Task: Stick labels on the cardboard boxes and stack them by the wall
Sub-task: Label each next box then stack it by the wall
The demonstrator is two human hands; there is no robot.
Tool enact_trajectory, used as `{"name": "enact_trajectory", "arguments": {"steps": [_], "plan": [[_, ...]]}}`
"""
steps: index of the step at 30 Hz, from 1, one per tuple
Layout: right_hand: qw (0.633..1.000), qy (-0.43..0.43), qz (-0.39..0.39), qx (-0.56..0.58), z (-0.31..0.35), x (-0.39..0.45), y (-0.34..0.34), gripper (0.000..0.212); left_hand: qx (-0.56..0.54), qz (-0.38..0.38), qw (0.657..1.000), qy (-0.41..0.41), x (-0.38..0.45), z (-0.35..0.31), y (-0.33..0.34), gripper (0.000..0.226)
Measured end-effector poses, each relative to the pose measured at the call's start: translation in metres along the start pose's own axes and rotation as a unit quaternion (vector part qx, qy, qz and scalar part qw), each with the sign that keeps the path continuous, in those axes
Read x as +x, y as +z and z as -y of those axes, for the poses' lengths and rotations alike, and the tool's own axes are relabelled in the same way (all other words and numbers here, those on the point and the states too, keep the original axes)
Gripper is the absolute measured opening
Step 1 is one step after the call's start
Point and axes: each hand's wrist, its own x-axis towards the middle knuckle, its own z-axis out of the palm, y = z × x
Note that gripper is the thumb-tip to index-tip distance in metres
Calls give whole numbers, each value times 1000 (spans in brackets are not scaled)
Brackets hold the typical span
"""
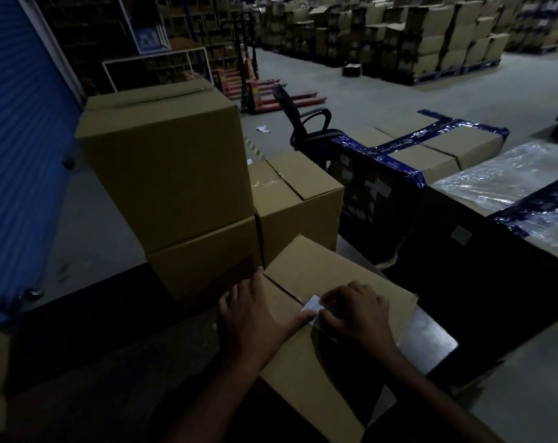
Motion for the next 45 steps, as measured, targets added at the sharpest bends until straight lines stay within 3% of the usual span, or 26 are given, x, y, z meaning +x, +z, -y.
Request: {"name": "enact_trajectory", "arguments": {"steps": [5, 9, 12, 16, 19, 22, 28, 37, 41, 45], "plan": [[997, 12, 2, 77, -5, 5, -5, 20, -12, 5, 1000, 8, 1, 0, -1, 129], [1000, 19, 6, 23, -11, -15, -2, 41, -31, 9, 999, -3, 1, 1, -1, 135], [996, 65, -62, -17, -7, -50, 8, 42, -42, 16, 999, -12, 2, 1, 2, 138], [986, 69, -154, 15, 2, -73, 19, 48, -47, 19, 999, -20, 0, -1, 1, 134], [989, 73, -125, 42, -2, -59, 18, 53, -17, 14, 999, -31, -4, -2, -4, 127], [996, 21, -77, 30, -12, -39, 12, 50, 20, 26, 998, -57, -8, 4, -7, 124], [997, -71, -7, -34, -33, -18, 1, 46, -37, 55, 993, -100, -17, 23, -5, 127], [999, -20, -23, -40, -17, -13, -1, 25, -77, 44, 996, -30, -9, -7, 0, 127], [997, -19, -38, -63, -19, -12, 6, 34, -83, 32, 996, -28, -11, -4, 4, 124], [997, -11, -14, -80, -17, -7, 2, 57, -87, 17, 996, -23, -11, -3, 7, 123]]}}
